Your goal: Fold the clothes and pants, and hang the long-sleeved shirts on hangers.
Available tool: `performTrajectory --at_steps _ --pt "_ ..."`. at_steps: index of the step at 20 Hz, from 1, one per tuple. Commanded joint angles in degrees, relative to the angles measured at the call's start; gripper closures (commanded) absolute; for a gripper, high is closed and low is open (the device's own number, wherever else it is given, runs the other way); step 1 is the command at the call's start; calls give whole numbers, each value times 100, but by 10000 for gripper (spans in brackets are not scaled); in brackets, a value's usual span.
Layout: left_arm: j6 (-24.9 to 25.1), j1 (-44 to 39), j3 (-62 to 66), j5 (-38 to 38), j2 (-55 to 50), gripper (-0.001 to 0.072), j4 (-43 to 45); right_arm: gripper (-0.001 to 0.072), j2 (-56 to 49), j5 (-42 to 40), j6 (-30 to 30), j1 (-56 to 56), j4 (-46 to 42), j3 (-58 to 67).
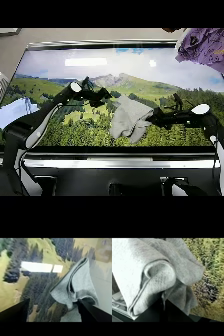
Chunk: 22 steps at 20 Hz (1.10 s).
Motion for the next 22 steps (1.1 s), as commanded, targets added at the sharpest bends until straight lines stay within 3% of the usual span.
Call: performTrajectory --at_steps 1,4,11,12,13,14,18,22 --pt "-4 -247 26 -35 -151 55 -94 682 28 -4 37 -4 -42 4" --pt "-4 -385 28 17 -330 83 -422 681 28 4 37 -4 -26 4" --pt "-4 -476 28 420 -531 338 -925 681 28 111 28 -4 -24 4" --pt "-2 -490 28 420 -549 400 -944 681 28 103 28 -4 -20 4" --pt "0 -490 28 422 -560 569 -942 681 28 105 28 -4 -20 4" --pt "26 -487 28 437 -557 690 -942 681 28 109 28 -2 -17 4" --pt "168 -308 245 273 -483 694 -793 681 70 129 -44 -4 -4 83" --pt "-20 -50 522 2 92 697 404 681 350 129 -168 -4 -42 409"
